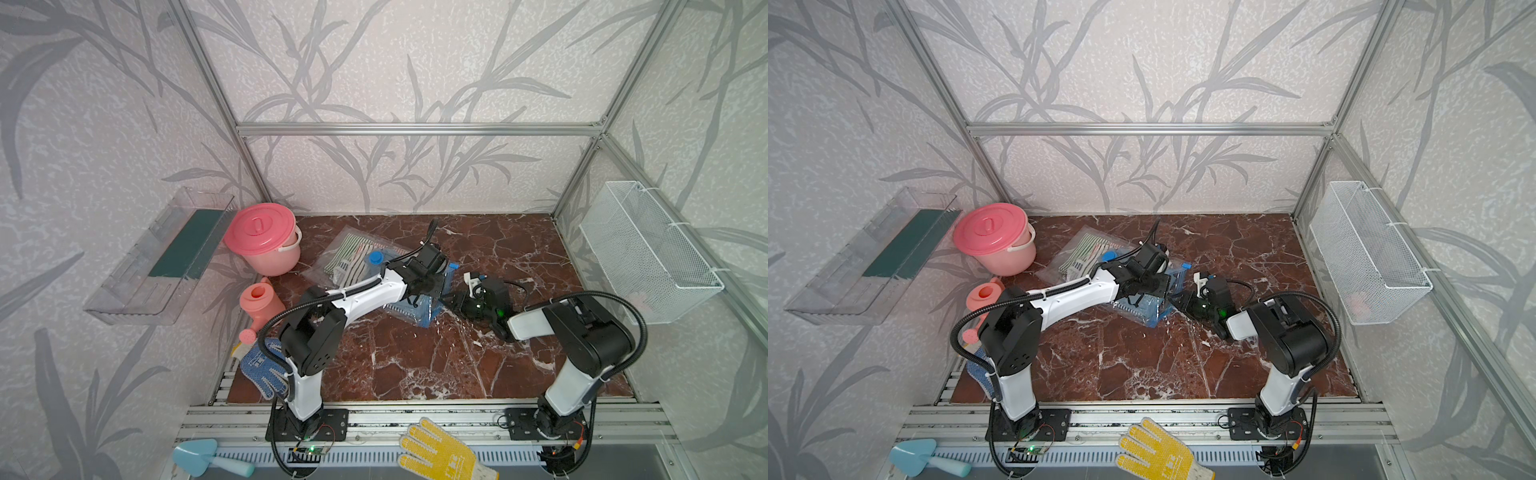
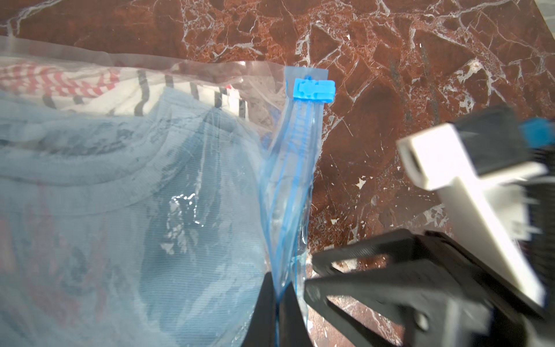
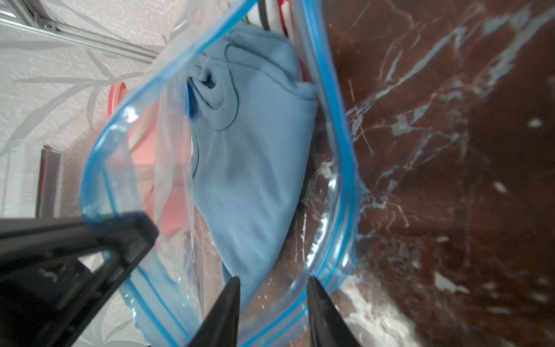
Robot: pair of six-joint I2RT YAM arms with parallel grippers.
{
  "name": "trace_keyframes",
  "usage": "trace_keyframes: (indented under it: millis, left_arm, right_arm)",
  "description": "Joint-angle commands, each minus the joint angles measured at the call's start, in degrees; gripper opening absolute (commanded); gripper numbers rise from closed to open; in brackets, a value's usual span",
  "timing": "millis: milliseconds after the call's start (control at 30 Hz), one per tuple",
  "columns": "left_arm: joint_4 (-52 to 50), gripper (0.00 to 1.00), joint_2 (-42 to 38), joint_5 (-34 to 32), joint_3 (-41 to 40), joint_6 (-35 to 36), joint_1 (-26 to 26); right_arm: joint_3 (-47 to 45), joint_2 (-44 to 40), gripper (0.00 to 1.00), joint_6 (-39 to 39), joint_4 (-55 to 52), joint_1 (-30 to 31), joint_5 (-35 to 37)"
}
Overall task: Take the tank top out of the vacuum bag
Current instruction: Take out the tank top from the vacuum bag.
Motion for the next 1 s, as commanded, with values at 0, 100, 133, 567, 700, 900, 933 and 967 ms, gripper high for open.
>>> trace_keyframes:
  millis: [0, 100, 133, 567, 700, 900, 933, 967]
  left_arm:
    - [0.6, 0.0, -2.8, -0.2, -0.1, -0.4, -0.3]
    - [0.8, 0.0, -2.9, 0.1, -0.3, -0.4, -0.3]
    - [0.8, 0.0, -2.8, 0.3, -0.3, -0.4, -0.3]
    - [1.2, 0.0, -3.1, 1.7, -0.6, -0.6, -0.3]
    - [1.3, 0.0, -3.6, 2.0, -0.5, -0.8, -0.3]
    - [1.3, 0.0, -4.6, 1.9, -0.8, -0.6, -0.3]
    - [1.4, 0.0, -4.6, 1.8, -0.8, -0.6, -0.3]
    - [1.4, 0.0, -4.7, 1.7, -0.8, -0.5, -0.3]
  right_arm:
    - [0.7, 5.0, 0.38, 6.2, 15.4, 0.3, -0.9]
    - [1.3, 9.3, 0.38, 9.2, 20.5, 0.3, -1.6]
    - [1.8, 10.5, 0.38, 9.8, 21.2, 0.3, -1.8]
    - [5.7, 10.8, 0.44, 6.4, 10.7, 1.9, 0.4]
    - [7.1, 11.0, 0.46, 5.6, 7.6, 2.1, 1.2]
    - [8.3, 13.4, 0.42, 5.7, 9.4, 2.2, 2.7]
    - [8.8, 14.1, 0.4, 5.8, 9.6, 2.2, 2.6]
    - [9.4, 14.4, 0.39, 5.5, 9.2, 2.2, 2.5]
